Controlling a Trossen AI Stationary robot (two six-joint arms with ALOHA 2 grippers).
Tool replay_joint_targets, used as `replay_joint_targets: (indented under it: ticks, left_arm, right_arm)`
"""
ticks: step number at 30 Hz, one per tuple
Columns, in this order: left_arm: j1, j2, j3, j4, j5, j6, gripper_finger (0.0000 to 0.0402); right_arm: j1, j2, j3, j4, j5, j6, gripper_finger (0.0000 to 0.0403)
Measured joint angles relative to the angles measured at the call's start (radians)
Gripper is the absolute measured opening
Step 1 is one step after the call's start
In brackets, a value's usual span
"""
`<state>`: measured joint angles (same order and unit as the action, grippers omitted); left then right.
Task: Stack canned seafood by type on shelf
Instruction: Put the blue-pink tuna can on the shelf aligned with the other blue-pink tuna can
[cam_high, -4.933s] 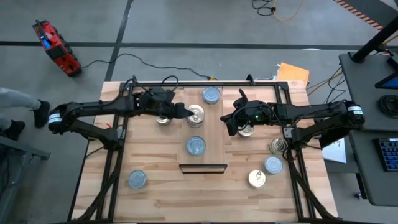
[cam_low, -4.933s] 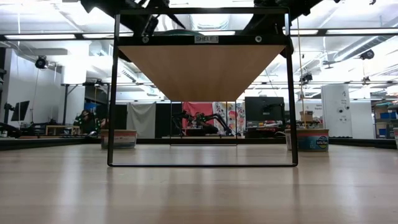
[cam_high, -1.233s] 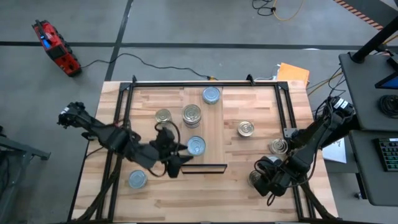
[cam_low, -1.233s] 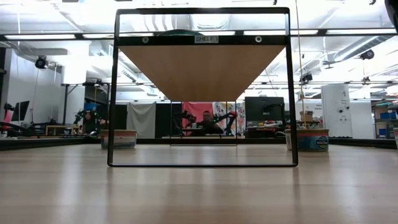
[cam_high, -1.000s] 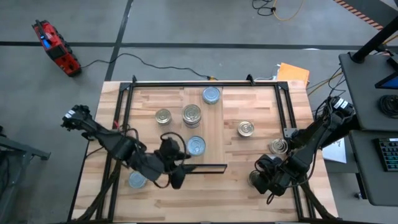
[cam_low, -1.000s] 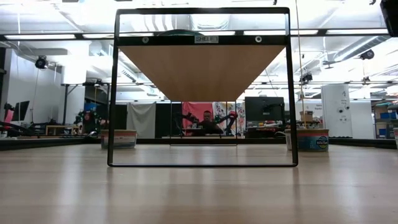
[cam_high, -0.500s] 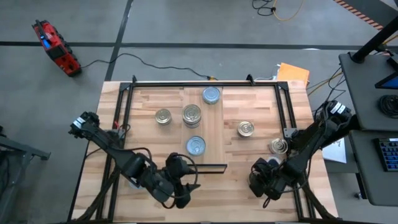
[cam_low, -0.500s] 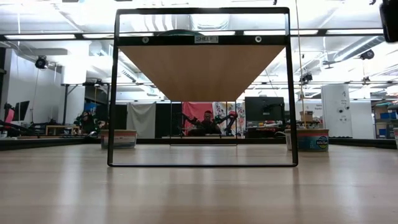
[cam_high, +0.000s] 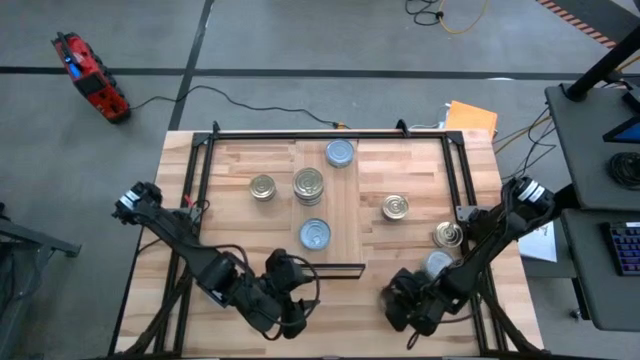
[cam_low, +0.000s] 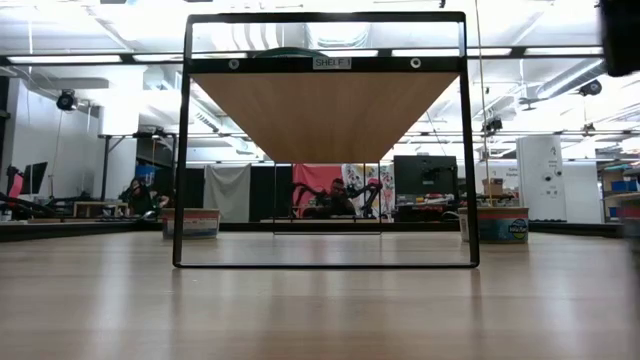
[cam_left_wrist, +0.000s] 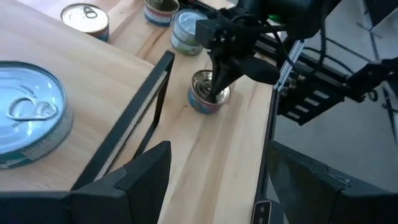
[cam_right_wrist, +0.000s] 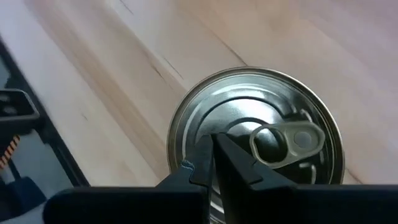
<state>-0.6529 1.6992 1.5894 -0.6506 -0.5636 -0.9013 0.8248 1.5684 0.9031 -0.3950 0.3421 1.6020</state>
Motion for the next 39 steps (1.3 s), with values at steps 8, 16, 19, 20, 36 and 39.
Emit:
replay_joint_targets:
  ticks: [8, 16, 19, 20, 36, 39]
  left_arm:
    - [-0.02, 0.077, 0.0, 0.045, -0.001, 0.002, 0.024]
    - [-0.075, 0.149, 0.0, 0.06, -0.001, -0.008, 0.0142]
    - [-0.091, 0.173, 0.0, 0.059, 0.0, -0.009, 0.0058]
    - [-0.094, 0.182, 0.0, 0.061, 0.001, -0.008, 0.003]
    - [-0.09, 0.263, 0.0, 0.172, -0.004, 0.02, 0.0]
    - [-0.09, 0.263, 0.0, 0.171, -0.004, 0.02, 0.0]
  right_arm:
    - [-0.027, 0.003, 0.105, -0.026, 0.047, -0.163, 0.0013]
    - [-0.014, -0.062, 0.157, -0.381, -0.021, -0.155, 0.0013]
    - [-0.013, -0.071, 0.129, -0.414, -0.028, -0.152, 0.0013]
    - [-0.013, -0.072, 0.115, -0.4, -0.028, -0.153, 0.0013]
    - [0.025, -0.066, 0.035, -0.173, -0.021, -0.117, 0.0013]
    - [0.035, -0.066, 0.004, -0.149, -0.021, -0.094, 0.0013]
